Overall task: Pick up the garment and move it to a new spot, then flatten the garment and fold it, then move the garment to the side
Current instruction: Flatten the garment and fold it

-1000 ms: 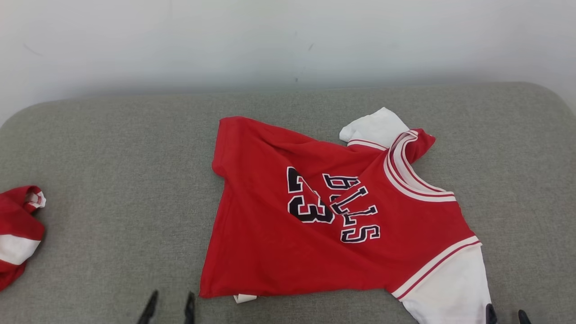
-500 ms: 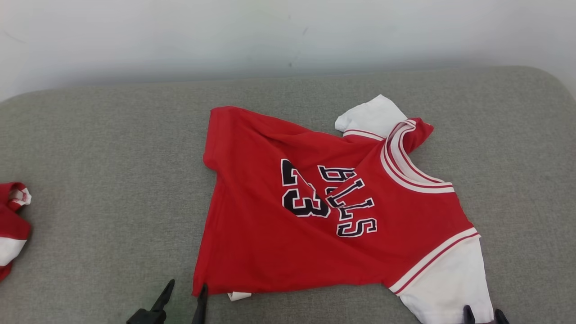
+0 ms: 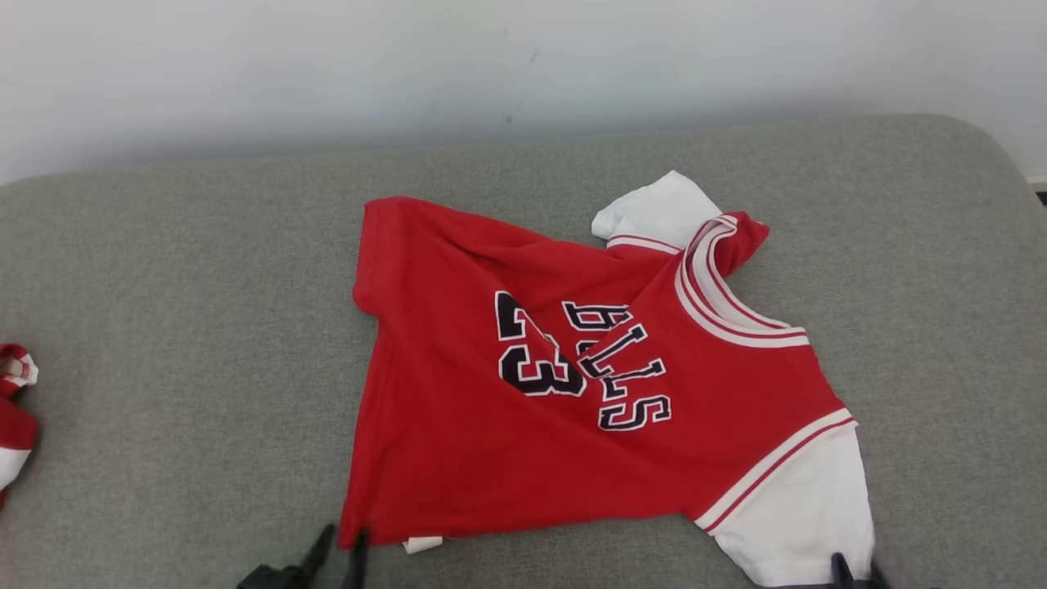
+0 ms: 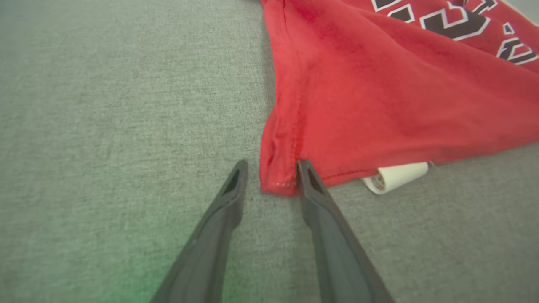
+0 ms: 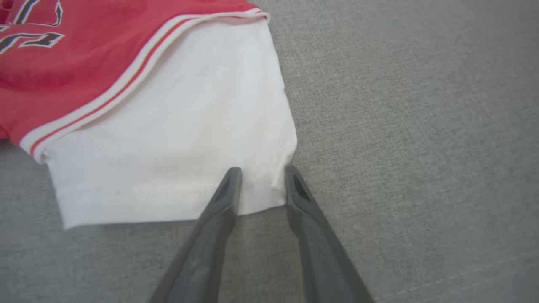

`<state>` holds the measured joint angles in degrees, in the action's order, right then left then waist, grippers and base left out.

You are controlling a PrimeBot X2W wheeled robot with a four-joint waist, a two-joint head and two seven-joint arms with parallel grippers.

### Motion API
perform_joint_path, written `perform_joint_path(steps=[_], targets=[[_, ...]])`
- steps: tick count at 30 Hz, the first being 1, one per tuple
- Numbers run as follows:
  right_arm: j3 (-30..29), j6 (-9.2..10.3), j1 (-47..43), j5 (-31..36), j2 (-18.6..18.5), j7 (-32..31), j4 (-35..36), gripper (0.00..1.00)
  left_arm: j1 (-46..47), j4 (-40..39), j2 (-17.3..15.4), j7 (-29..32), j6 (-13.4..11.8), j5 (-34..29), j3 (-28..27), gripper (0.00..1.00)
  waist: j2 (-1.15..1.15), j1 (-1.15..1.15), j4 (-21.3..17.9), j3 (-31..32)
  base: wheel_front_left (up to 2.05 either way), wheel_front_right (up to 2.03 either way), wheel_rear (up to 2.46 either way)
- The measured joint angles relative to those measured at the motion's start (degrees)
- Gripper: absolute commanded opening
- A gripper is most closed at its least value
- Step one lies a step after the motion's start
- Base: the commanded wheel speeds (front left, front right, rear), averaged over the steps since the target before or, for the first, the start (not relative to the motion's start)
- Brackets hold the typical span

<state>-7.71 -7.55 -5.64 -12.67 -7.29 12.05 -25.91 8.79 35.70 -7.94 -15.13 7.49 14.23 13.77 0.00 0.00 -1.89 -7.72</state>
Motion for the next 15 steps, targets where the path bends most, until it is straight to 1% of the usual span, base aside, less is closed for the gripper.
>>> perform_joint_path(steps=[2, 5, 9, 15], targets=[[0.63, 0.0, 0.01, -0.13, -0.01, -0.19, 0.59, 0.0, 0.28, 2.21, 0.13, -0.32, -0.01, 1.07, 0.87, 0.0, 0.0, 0.0, -0.18, 0.29, 0.0, 0.0, 0.0], [0.97, 0.0, -0.4, -1.04, 0.21, -0.49, 1.69, 0.0, 0.1, 1.77, -0.1, -0.13, 0.0, 2.0, 1.45, 0.0, 0.0, 0.0, -0.35, 1.1, 0.0, 0.0, 0.0], [1.67, 0.0, -1.87, -2.37, 0.13, -1.57, 4.87, 0.0, -1.64, -2.34, -0.78, 0.08, 0.01, 1.74, -0.02, 0.0, 0.0, 0.0, -0.45, 2.48, 0.0, 0.0, 0.0], [3.42, 0.0, -2.65, -5.03, -0.23, -3.7, 12.79, 0.0, -3.65, -9.0, -1.55, 0.08, -0.43, 0.82, -1.66, 0.0, -0.01, -0.01, -0.9, 3.8, 0.0, 0.0, 0.0]])
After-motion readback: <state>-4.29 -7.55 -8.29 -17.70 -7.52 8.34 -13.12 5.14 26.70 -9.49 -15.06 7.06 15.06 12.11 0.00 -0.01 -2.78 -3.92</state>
